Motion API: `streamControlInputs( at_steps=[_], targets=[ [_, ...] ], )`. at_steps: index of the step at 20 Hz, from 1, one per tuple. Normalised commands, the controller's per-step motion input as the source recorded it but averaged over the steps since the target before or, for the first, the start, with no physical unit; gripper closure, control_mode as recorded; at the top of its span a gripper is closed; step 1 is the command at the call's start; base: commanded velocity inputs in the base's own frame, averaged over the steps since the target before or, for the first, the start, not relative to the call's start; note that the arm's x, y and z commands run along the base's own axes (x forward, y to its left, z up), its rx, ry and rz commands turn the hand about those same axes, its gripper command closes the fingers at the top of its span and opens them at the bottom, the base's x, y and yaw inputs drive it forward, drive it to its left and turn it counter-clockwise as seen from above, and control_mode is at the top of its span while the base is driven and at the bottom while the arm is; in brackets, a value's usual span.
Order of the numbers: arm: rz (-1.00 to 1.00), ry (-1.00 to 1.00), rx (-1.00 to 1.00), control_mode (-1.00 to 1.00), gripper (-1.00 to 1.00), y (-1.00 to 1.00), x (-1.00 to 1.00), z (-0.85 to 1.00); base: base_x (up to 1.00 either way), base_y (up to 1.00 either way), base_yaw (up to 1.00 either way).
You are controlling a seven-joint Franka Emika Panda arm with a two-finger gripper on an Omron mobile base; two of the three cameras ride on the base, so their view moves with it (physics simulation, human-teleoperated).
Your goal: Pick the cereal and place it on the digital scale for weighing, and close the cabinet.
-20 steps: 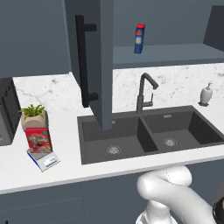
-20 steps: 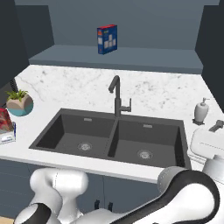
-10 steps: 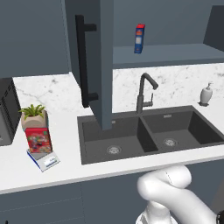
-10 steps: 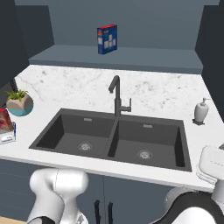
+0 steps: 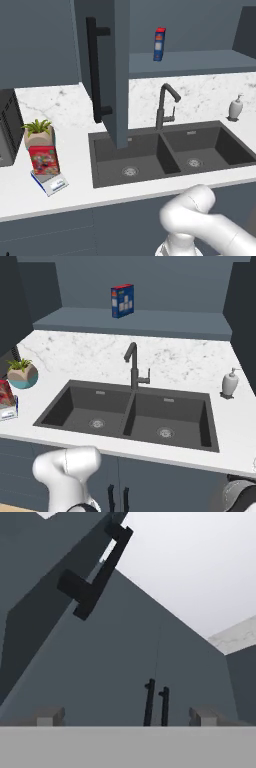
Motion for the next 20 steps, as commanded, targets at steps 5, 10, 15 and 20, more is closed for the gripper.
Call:
streamControlInputs(
  at_steps=[5, 10, 15, 20],
  targets=[
    [0.02, 0.00, 0.11, -1.00, -1.00, -0.48, 1.00, -0.14, 0.00, 0.00, 0.00],
    [0.10, -0.08, 0.09, -1.00, -1.00, -0.25, 0.99, -0.09, 0.00, 0.00, 0.00],
    [0.27, -0.53, 0.02, -1.00, -1.00, 0.01, 0.45, 0.07, 0.00, 0.00, 0.00],
    [0.32, -0.68, -0.03, -1.00, -1.00, 0.52, 0.15, 0.34, 0.00, 0.00, 0.00]
  ],
)
